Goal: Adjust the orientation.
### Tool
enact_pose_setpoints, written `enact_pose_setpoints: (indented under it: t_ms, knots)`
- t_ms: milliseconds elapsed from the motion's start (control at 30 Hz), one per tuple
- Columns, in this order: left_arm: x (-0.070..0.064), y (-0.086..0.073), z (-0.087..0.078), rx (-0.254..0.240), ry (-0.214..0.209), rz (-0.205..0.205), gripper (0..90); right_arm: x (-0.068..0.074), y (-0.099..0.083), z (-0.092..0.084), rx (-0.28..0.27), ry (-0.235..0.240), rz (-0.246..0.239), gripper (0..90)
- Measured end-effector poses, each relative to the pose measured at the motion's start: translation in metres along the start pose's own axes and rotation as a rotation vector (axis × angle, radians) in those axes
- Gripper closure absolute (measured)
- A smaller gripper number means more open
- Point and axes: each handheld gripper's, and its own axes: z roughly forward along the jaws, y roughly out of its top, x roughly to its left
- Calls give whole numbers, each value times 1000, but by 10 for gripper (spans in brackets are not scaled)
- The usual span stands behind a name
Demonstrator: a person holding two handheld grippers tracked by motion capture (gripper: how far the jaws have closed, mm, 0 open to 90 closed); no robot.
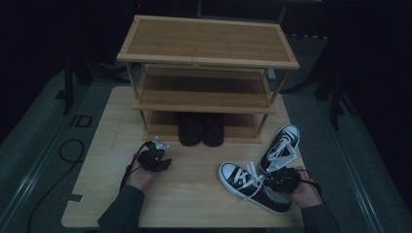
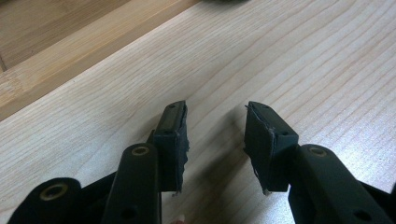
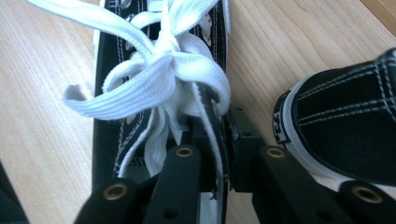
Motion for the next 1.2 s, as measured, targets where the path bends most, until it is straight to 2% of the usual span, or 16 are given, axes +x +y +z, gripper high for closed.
enact_pose_setpoints:
  t_ms: [67,233,467,800,1200]
  knots:
    - [0,0,0,-2,-1,-1,593,1,0,1,2,-7,-17,874]
    - [-1,0,0,-3,-1,-1,593,2,-1,0,-11,-11,-5,880]
    - [-1,0,1,-7,-7,-5,593,-1,-1,1,-37,-10,44,882]
    - [-1,0,1,-6,-9,-5,593,1,10,6,-63,-10,105,882]
    - [-1,0,1,-10,-15,-10,593,-2,23,11,-79,-56,204,881]
